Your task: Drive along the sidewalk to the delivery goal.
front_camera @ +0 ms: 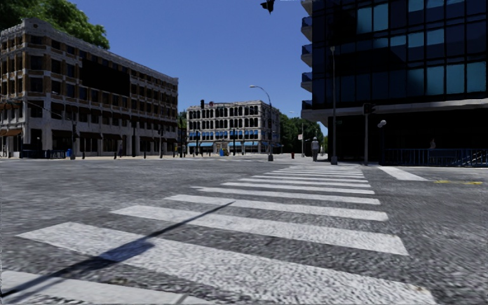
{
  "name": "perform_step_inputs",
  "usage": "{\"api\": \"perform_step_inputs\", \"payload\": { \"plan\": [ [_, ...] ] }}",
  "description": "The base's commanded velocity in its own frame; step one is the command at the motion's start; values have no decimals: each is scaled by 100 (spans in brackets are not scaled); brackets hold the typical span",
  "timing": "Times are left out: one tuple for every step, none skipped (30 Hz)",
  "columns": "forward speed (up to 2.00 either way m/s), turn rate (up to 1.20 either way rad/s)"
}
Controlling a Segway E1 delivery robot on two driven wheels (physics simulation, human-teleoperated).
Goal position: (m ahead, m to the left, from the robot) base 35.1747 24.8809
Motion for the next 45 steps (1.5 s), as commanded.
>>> {"api": "perform_step_inputs", "payload": {
  "plan": [
    [133, -59],
    [133, -59],
    [133, -59],
    [133, -59],
    [133, -59],
    [133, -59],
    [133, -59],
    [133, -59],
    [133, -59],
    [133, -58],
    [133, -56],
    [133, -53],
    [133, -50],
    [133, -50],
    [133, -49],
    [133, -49],
    [133, -49],
    [133, -49],
    [133, -45],
    [133, -38],
    [133, -15],
    [133, -15],
    [133, -1],
    [133, 0],
    [133, 0],
    [133, 0],
    [133, 0],
    [133, 0],
    [133, 0],
    [133, 0],
    [133, 0],
    [133, 0],
    [133, 0],
    [133, 0],
    [133, 0],
    [133, 0],
    [133, 0],
    [133, 0],
    [133, 0],
    [133, 0],
    [133, 0],
    [133, 0],
    [133, 0],
    [133, 0],
    [133, 0]
  ]
}}
